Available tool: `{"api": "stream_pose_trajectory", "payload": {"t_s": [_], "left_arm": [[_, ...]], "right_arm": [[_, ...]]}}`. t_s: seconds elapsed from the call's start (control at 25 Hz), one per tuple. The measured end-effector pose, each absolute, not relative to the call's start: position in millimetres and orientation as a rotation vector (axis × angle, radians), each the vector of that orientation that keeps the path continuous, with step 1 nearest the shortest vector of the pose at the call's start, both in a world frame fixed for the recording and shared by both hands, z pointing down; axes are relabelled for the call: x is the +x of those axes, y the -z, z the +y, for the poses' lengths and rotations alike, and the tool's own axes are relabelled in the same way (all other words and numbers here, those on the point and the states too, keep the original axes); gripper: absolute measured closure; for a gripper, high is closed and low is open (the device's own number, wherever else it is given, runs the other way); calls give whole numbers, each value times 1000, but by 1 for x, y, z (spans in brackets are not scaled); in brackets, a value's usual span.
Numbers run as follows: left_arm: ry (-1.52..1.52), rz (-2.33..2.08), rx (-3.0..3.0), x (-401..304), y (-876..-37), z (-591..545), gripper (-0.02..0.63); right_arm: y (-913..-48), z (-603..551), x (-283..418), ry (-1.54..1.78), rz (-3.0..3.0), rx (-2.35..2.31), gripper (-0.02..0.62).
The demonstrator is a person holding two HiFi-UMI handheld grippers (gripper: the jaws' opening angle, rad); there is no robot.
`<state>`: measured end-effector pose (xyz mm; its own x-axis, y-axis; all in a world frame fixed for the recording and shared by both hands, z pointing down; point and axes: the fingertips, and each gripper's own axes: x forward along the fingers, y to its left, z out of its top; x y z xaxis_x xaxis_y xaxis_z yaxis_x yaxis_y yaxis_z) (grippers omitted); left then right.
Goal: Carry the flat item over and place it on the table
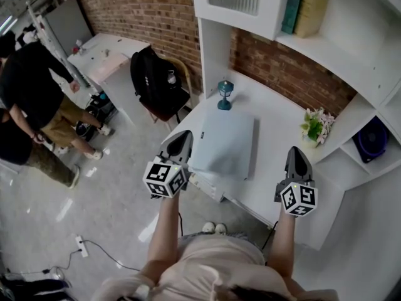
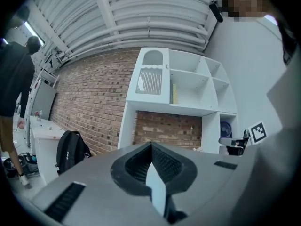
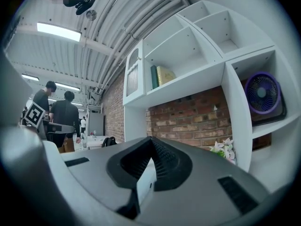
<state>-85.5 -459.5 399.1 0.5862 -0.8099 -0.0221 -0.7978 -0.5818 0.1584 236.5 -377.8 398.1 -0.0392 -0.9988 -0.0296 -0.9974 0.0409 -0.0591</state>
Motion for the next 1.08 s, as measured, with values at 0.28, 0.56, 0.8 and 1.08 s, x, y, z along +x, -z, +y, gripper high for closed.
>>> {"api": "stream_pose_trajectory", "payload": {"t_s": [0.28,0.56,0.8,1.08], "left_arm": [[138,-1357,2661,-85,-405,-455,578],[145,-1373,2636,-88,-411,-453,578],[146,-1377,2625,-92,-412,-449,578],[139,-1376,2613,-91,-415,-451,578]], "right_arm": [[-401,-375,240,31,2240,-2161,581],[-404,-379,239,28,2268,-2152,581],[-406,-378,237,38,2276,-2152,581],[-409,-380,243,48,2275,-2173,581]]}}
